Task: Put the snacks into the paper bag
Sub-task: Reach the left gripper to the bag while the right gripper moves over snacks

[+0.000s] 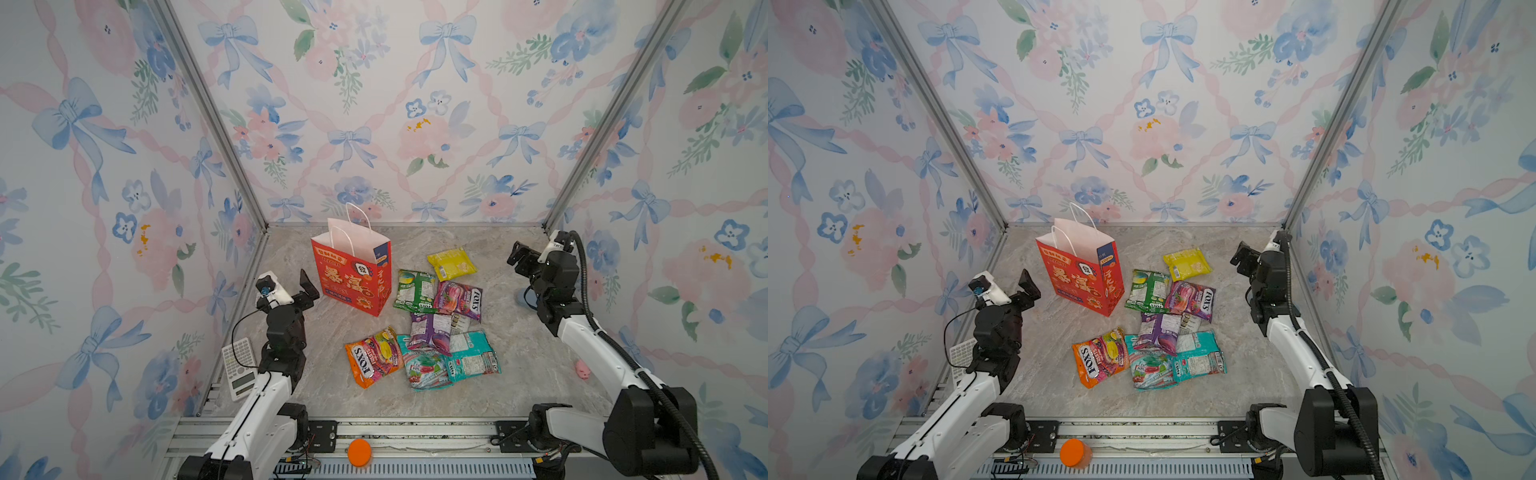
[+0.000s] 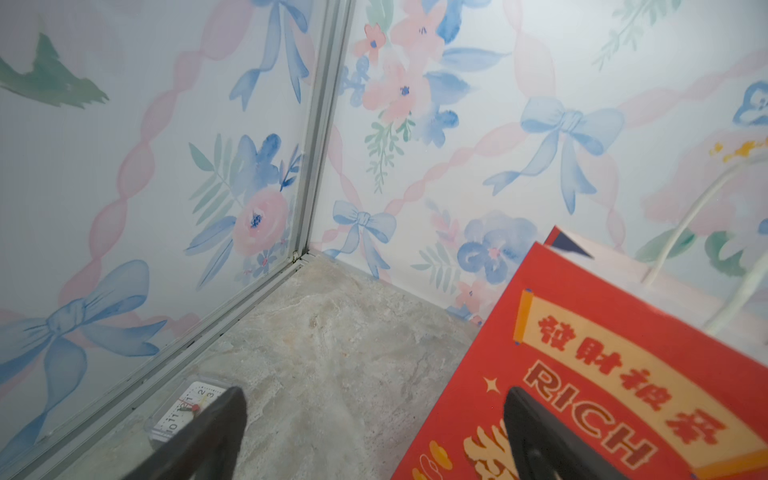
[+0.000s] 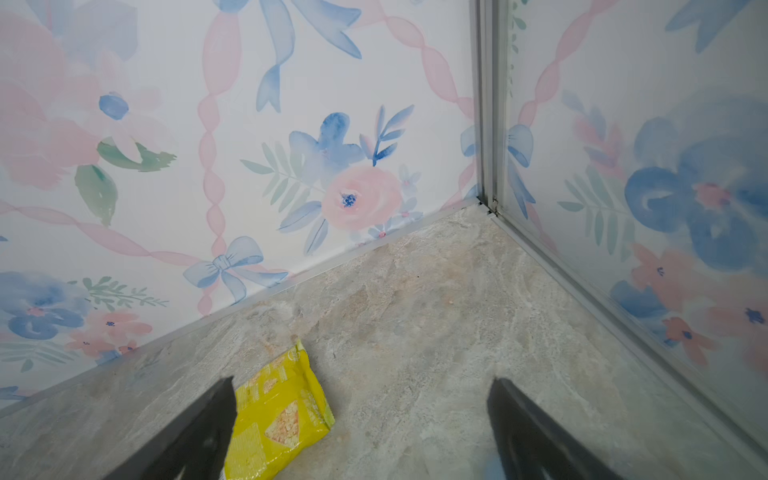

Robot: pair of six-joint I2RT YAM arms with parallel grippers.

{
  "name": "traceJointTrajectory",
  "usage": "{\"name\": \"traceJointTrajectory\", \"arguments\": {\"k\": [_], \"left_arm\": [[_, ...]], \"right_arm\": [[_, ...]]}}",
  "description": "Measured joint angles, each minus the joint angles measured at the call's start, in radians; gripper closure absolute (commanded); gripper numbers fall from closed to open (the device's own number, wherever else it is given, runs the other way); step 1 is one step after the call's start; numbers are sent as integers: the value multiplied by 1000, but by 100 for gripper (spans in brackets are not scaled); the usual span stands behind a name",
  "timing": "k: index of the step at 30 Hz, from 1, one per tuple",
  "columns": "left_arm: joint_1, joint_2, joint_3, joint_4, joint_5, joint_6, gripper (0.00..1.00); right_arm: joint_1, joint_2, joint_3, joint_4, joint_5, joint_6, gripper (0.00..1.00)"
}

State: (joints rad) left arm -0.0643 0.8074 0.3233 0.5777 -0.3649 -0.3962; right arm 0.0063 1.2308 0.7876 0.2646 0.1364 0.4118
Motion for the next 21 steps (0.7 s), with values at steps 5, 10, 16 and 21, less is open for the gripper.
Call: {"name": "traceJointTrajectory", "arguments": {"k": [5,10,16,21], "left_arm": [[27,-7,180,-280,86,-152,14],[26,59,412,-554,212,-261,24],[13,55,539,-717,333,-414,29],[-78,143,651,-803,397,-478,33]], "right_arm": [[73,28,62,-215,7,18,4],[201,57,243,-407,94,-41,3],[224,106,327,-539,106,-92,4],[230,151,353,-612,78,-117,4]]}}
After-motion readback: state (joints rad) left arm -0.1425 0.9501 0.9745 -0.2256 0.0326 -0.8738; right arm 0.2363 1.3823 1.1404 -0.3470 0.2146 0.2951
